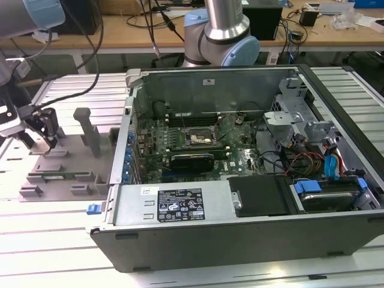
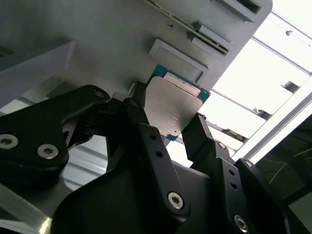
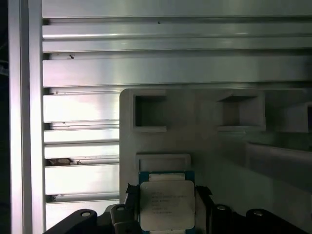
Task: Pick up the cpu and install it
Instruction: 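Pick up the cpu and move it towards the insertion slot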
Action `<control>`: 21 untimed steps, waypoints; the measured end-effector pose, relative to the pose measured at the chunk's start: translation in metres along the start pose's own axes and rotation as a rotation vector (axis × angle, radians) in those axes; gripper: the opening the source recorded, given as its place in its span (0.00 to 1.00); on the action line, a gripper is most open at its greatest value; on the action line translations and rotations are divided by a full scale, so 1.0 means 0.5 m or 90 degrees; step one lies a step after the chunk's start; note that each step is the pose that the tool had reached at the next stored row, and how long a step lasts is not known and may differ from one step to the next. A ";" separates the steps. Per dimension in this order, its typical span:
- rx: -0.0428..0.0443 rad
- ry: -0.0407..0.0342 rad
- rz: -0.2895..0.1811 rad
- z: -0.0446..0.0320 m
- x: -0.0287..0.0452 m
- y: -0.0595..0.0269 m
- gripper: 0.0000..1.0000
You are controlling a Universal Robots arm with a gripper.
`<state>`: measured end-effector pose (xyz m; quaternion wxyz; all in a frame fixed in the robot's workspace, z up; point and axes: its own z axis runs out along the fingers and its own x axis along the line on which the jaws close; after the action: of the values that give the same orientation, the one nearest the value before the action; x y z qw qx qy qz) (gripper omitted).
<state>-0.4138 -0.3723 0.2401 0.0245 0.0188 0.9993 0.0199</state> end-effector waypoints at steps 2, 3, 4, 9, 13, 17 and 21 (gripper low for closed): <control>0.0000 0.0000 0.000 -0.012 -0.001 0.001 0.55; 0.0000 0.0000 0.000 -0.019 -0.001 0.001 0.55; 0.0000 0.0000 0.000 -0.024 -0.001 0.002 0.55; 0.0000 0.0000 0.000 -0.071 -0.003 0.005 0.55; 0.0000 -0.0001 0.000 -0.114 -0.006 0.009 0.55; 0.0000 0.0000 0.000 -0.152 -0.007 0.012 0.55; 0.0000 -0.0001 0.000 -0.194 -0.009 0.016 0.55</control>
<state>-0.4137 -0.3684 0.3376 0.0245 0.0187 0.9993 0.0199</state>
